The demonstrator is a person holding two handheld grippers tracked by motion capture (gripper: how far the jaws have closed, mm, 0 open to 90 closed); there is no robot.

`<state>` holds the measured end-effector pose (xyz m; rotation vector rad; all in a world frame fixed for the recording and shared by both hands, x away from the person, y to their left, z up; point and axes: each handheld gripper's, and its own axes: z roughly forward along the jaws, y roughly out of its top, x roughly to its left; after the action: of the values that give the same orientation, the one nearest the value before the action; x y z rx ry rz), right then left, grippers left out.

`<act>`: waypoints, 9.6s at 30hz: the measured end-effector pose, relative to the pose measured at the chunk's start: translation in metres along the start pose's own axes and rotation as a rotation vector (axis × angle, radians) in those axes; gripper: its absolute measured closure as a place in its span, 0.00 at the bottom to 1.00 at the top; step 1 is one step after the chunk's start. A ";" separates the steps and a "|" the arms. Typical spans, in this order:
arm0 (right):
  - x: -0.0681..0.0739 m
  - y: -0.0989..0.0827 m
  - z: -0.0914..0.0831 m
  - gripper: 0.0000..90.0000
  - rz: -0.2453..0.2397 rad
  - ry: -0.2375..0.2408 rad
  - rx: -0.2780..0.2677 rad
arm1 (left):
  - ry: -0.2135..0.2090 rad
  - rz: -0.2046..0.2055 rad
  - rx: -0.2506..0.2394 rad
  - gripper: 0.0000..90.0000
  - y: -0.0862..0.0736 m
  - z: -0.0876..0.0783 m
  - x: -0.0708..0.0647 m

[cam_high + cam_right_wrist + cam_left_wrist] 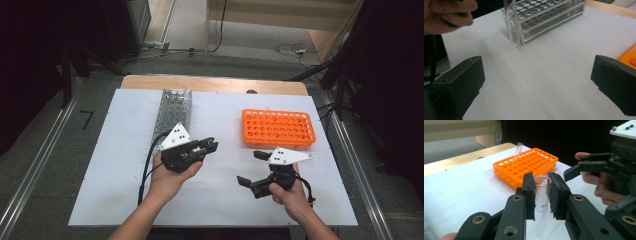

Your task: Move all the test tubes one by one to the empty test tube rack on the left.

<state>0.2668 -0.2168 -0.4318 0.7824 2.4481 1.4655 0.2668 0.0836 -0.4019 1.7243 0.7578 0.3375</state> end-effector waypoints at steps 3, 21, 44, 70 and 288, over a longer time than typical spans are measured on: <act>-0.012 -0.005 -0.009 0.00 0.016 -0.022 -0.010 | 0.017 -0.003 -0.003 0.84 0.003 -0.002 0.009; -0.067 -0.035 -0.045 0.00 0.095 -0.149 -0.010 | 0.119 -0.039 -0.031 0.84 0.015 -0.014 0.066; -0.089 -0.050 -0.059 0.00 0.143 -0.194 -0.017 | 0.288 -0.068 -0.054 0.84 0.031 0.012 0.128; -0.086 -0.050 -0.065 0.00 0.150 -0.181 -0.036 | 0.395 -0.077 -0.027 0.84 0.031 0.052 0.160; 0.010 0.001 0.010 0.00 -0.007 0.024 0.015 | 0.046 -0.018 -0.028 0.84 0.002 0.005 0.012</act>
<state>0.2629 -0.2035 -0.4345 0.7625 2.4793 1.4648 0.2798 0.0873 -0.4035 1.6876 0.7979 0.3748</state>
